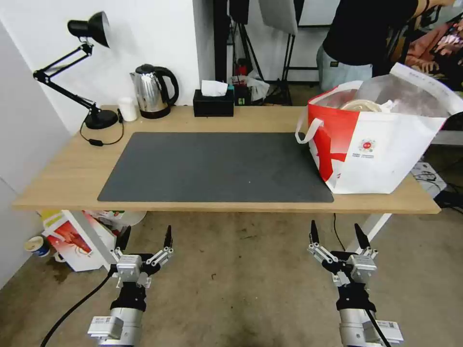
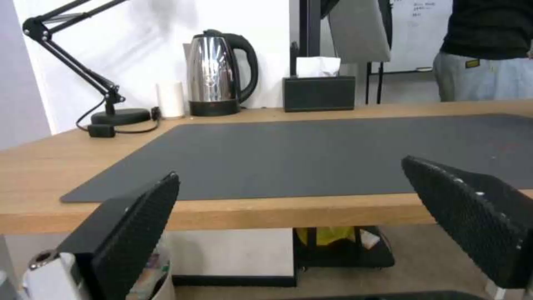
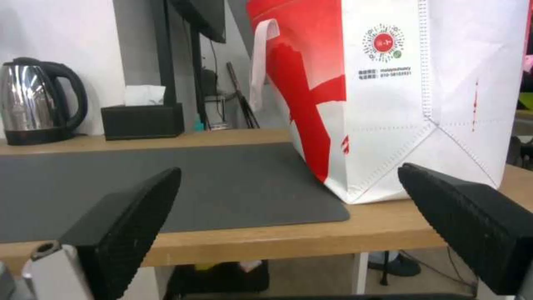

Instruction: Pick up the trash from the table and place it into the takeout bag.

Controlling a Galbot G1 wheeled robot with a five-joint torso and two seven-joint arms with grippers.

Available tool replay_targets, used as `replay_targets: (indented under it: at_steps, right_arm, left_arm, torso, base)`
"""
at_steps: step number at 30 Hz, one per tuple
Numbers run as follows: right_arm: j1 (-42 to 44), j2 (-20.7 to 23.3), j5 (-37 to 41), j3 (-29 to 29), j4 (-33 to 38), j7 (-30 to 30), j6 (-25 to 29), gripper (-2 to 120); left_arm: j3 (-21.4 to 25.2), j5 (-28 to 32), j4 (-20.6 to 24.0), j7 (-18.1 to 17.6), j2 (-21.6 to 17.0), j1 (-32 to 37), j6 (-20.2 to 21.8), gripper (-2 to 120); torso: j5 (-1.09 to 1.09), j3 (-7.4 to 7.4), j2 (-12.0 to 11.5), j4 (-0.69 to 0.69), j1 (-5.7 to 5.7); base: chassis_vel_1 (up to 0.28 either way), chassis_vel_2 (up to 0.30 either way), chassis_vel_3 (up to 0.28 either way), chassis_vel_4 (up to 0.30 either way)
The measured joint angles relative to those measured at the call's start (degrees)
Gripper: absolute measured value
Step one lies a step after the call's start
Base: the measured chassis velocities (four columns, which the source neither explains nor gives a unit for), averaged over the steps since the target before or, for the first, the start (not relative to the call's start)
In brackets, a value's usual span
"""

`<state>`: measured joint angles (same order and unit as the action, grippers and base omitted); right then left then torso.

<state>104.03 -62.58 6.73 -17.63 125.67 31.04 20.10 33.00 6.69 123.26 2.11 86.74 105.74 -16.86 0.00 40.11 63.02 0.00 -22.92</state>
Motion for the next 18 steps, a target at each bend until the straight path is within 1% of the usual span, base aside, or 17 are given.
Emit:
replay_targets:
  at_steps: [8,11,18]
  right_arm:
    - [0.0,0.0,0.0,0.0,0.0,0.0,0.0,100]
    - [0.0,0.0,0.0,0.0,0.0,0.0,0.0,100]
    - [0.0,0.0,0.0,0.0,0.0,0.0,0.0,100]
  left_arm:
    - [-0.1,0.9,0.0,0.1,-0.1,-0.4,0.0,100]
    - [-0.1,1.8,1.0,0.1,-0.4,-0.5,0.0,100]
    - [0.2,2.7,1.4,0.1,-0.9,-1.0,0.4,100]
  torso:
    - [0.00,0.00,0.0,0.00,0.00]
    - [0.00,0.00,0.0,0.00,0.00]
    - [0.00,0.00,0.0,0.00,0.00]
  base:
    - [0.000,0.000,0.000,0.000]
    - [0.000,0.000,0.000,0.000]
    - [0.000,0.000,0.000,0.000]
